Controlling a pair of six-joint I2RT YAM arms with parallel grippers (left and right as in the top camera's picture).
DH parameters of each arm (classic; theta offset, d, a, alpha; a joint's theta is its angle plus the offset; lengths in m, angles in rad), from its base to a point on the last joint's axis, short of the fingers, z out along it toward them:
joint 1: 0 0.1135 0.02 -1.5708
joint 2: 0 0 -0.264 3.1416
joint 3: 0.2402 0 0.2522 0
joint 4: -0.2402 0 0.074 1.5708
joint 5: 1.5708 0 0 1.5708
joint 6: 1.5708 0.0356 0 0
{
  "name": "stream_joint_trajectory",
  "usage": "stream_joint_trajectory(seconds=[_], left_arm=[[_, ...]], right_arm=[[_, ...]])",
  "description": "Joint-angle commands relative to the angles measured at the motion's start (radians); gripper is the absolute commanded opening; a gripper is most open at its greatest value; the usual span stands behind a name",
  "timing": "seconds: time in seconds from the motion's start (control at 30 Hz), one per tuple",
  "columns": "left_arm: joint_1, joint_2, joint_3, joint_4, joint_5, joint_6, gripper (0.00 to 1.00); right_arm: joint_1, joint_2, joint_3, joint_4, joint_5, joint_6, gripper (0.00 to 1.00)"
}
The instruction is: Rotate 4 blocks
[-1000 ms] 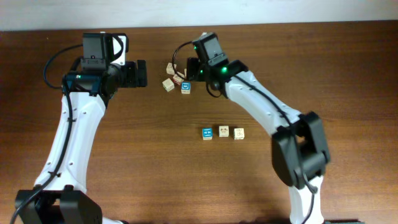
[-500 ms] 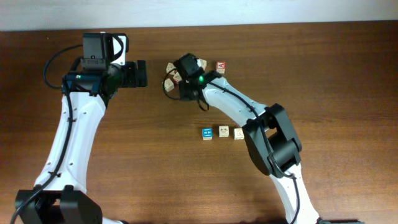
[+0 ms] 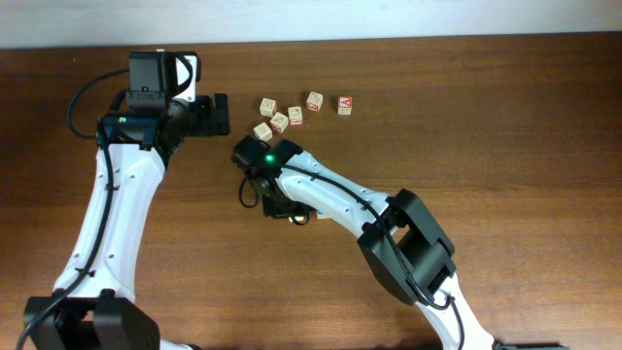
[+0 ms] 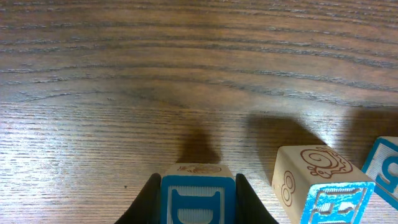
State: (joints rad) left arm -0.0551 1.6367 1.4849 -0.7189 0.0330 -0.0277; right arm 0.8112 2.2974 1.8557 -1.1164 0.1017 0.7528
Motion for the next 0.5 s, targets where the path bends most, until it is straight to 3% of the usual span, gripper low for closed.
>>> stream_joint_trajectory(seconds=[0.0,0.03,0.1,0.17,0.27,0.33,0.47], left_arm=[[0.001,-0.004,0.012,-0.002,0.0,-0.01,0.99],[0.001,-0.004,0.012,-0.002,0.0,-0.01,0.99],[0.001,-0.004,0.012,-0.002,0.0,-0.01,0.99],[0.001,-0.004,0.012,-0.002,0.0,-0.01,0.99],[0.001,-0.004,0.012,-0.002,0.0,-0.01,0.99],[0.001,-0.004,0.012,-0.002,0.0,-0.01,0.99],[0.001,-0.004,0.012,-0.002,0.0,-0.01,0.99]], right_arm=[[-0.006,-0.001,-0.02,-0.002,0.028,0.015,0.19],[-0.006,-0.001,-0.02,-0.002,0.042,0.015,0.35],[-0.014,-0.002,-0.02,-0.002,0.035,0.011,0.38],[-0.022,-0.002,-0.01,-0.001,0.015,-0.016,0.47],[-0.019,-0.005,0.201,-0.075,-0.009,-0.177,0.47],[-0.007,-0.002,0.201,-0.089,-0.182,-0.248,0.41],[0.055,0.0,0.031,0.02,-0.18,-0.247,0.38]])
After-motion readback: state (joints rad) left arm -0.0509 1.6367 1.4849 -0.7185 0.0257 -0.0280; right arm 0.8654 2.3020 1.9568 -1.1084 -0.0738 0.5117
